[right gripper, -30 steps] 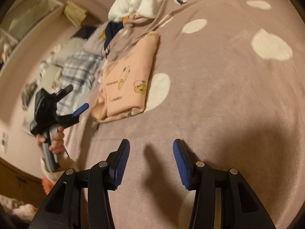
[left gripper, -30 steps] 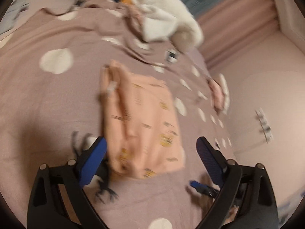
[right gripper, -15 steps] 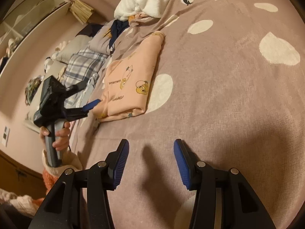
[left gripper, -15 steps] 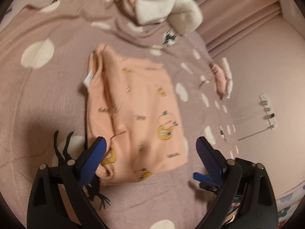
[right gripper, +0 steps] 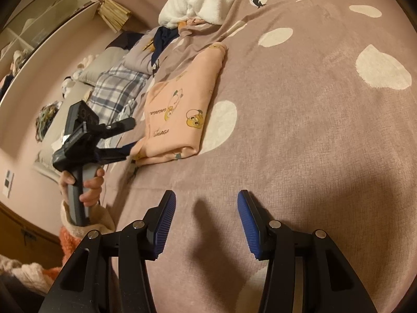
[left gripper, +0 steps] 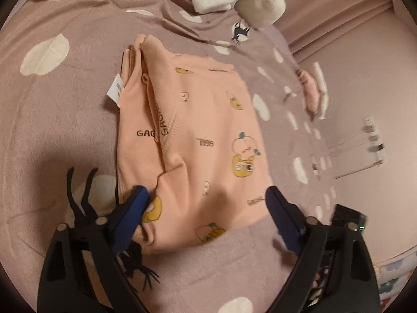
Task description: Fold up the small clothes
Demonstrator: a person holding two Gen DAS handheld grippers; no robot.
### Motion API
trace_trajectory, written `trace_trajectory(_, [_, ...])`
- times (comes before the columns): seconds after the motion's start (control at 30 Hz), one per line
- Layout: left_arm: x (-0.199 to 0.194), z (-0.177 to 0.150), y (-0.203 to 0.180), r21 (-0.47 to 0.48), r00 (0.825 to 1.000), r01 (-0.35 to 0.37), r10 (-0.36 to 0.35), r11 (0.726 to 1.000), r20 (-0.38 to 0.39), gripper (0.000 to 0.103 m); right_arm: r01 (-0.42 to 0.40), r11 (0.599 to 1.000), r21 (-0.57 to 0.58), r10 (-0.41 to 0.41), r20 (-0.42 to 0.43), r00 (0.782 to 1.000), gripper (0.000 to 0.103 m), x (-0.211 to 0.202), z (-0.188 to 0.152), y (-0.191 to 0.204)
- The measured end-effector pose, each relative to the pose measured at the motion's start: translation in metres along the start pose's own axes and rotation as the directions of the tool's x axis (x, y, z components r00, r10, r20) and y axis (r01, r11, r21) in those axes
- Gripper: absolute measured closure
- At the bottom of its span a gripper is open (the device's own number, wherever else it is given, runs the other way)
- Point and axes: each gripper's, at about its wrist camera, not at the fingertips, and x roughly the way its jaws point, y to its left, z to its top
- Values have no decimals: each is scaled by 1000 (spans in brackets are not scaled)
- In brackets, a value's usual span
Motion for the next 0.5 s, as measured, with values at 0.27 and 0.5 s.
trace_trajectory(0.27, [-3, -4, 19, -50, 994, -107, 106, 993, -18, 83, 10, 1000, -7, -10, 4, 1000, 53, 0, 0, 1])
trace_trajectory(0.5, [-9, -8, 21, -53, 988, -153, 154, 987, 22, 92, 16, 1000, 2, -16, 9, 1000, 53, 0, -1, 2])
